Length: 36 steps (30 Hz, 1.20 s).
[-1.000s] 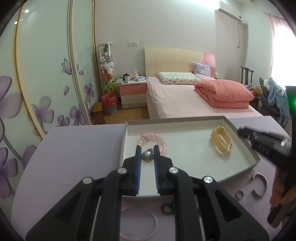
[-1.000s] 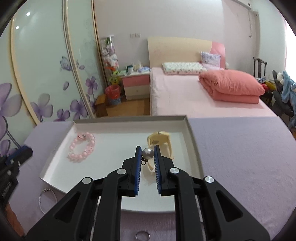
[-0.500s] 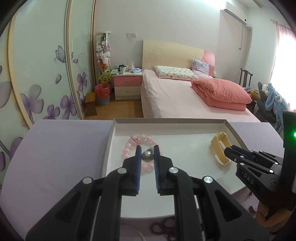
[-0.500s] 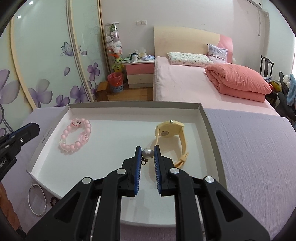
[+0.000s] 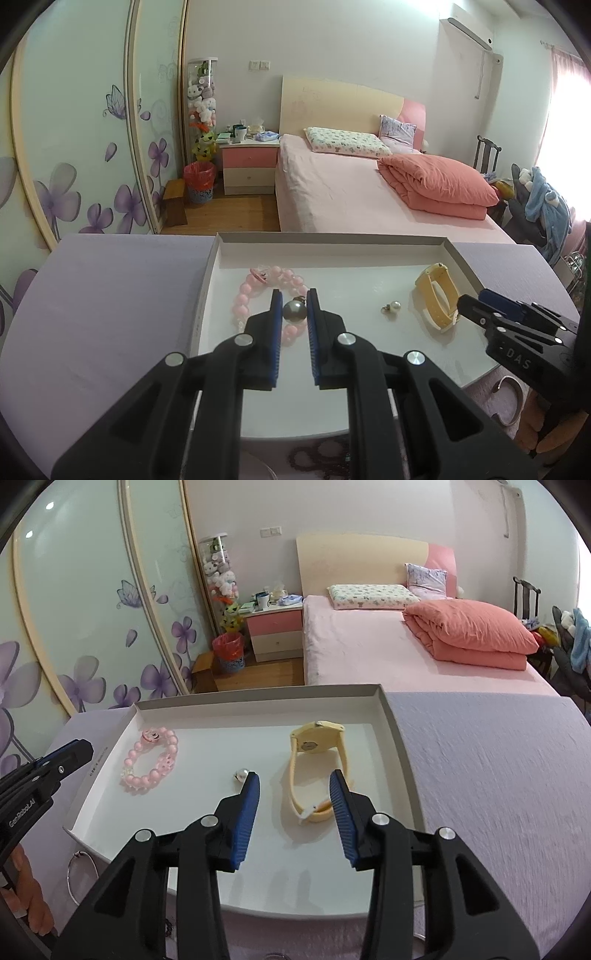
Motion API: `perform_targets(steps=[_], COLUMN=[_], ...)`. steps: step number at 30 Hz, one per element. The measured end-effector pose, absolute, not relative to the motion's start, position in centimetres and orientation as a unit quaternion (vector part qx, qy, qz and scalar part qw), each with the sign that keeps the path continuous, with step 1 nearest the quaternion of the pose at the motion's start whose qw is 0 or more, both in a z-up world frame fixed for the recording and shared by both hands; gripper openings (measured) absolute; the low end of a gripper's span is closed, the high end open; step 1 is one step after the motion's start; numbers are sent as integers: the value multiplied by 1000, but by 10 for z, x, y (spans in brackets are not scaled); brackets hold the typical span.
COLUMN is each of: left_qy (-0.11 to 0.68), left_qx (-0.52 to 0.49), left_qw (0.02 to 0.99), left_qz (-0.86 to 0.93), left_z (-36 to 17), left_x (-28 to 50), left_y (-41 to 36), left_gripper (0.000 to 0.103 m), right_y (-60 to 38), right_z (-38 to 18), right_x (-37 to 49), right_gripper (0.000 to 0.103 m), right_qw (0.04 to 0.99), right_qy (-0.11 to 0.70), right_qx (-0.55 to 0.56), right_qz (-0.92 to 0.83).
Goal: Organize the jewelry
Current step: 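Release the pearl into the tray with the left tool and withdraw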
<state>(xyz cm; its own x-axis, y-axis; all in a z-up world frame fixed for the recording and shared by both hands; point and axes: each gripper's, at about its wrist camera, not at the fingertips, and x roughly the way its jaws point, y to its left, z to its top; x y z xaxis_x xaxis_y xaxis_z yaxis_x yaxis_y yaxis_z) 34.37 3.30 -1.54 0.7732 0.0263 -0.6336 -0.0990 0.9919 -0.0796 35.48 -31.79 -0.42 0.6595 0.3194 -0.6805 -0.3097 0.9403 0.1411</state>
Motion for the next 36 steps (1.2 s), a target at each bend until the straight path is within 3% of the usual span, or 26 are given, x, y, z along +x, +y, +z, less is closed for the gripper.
perform_targets(steps=[21, 25, 36], left_qy=[370, 364, 332], left_qx=[-64, -71, -77], left_qw=[926, 928, 938], left_qz=[27, 33, 59], left_z=[-38, -34, -3], left_x=[383, 380, 340], left_y=[19, 21, 50], left_gripper=[14, 38, 47], right_y=[-346, -347, -353], right_z=[-1, -2, 1], right_x=[346, 344, 329], right_gripper=[41, 41, 41], right_qw=[919, 918, 920], right_qy=[360, 362, 355], right_qx=[-6, -5, 0], right_qz=[160, 160, 165])
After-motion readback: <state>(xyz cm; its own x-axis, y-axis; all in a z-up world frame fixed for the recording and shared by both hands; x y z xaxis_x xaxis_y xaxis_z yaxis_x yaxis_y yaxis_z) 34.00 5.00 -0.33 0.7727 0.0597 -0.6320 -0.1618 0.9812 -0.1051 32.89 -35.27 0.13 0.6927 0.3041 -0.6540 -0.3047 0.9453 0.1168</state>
